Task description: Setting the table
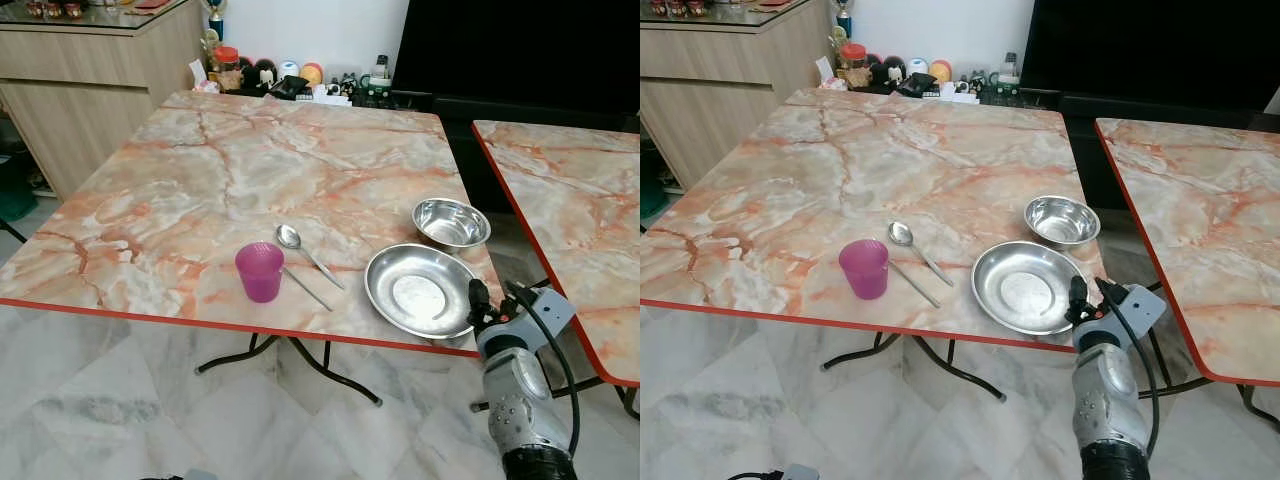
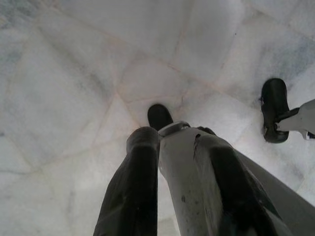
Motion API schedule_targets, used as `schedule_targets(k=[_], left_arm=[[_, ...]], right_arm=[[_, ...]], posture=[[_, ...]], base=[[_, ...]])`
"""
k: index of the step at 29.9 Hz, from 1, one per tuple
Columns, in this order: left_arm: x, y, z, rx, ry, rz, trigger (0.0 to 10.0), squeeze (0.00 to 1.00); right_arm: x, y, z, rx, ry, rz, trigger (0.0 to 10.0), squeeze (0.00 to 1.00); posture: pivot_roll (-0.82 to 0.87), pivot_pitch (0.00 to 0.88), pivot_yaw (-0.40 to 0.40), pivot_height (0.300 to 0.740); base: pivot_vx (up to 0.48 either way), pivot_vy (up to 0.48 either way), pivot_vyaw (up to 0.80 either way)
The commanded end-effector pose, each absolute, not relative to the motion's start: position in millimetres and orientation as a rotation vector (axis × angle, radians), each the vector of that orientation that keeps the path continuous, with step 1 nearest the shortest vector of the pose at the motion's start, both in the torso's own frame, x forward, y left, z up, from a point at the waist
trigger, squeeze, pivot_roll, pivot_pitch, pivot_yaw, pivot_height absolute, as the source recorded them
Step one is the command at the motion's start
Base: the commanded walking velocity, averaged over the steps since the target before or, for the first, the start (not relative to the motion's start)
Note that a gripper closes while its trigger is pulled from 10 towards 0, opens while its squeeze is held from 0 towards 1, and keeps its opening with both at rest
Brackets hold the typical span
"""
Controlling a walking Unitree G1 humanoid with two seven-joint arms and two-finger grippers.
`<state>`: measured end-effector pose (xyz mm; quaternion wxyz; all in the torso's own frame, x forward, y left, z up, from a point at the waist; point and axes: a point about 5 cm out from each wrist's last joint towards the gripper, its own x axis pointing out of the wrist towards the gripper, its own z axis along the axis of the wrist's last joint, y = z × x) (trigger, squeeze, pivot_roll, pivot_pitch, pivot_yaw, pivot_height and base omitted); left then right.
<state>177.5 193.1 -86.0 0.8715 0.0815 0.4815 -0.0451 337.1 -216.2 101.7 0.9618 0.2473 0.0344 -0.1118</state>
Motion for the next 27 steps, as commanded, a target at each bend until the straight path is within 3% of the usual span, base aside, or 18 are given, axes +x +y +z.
schedule_targets(k=[1,27], left_arm=[[170,194,-90,0.177,1.033,-0.101,10.0,0.0],[164,193,-92,0.165,1.045,-0.099,10.0,0.0]], right_arm=[[334,-219,95,0.501,0.091,-0.237,10.0,0.0],[350,-198,88,0.475,0.202,-0.154,10.0,0.0]], posture=[[0.01,0.112,-0.051,0.74],[0.02,0.118,-0.053,0.74]], base=[[0.0,0.0,0.0],[0.0,0.0,0.0]])
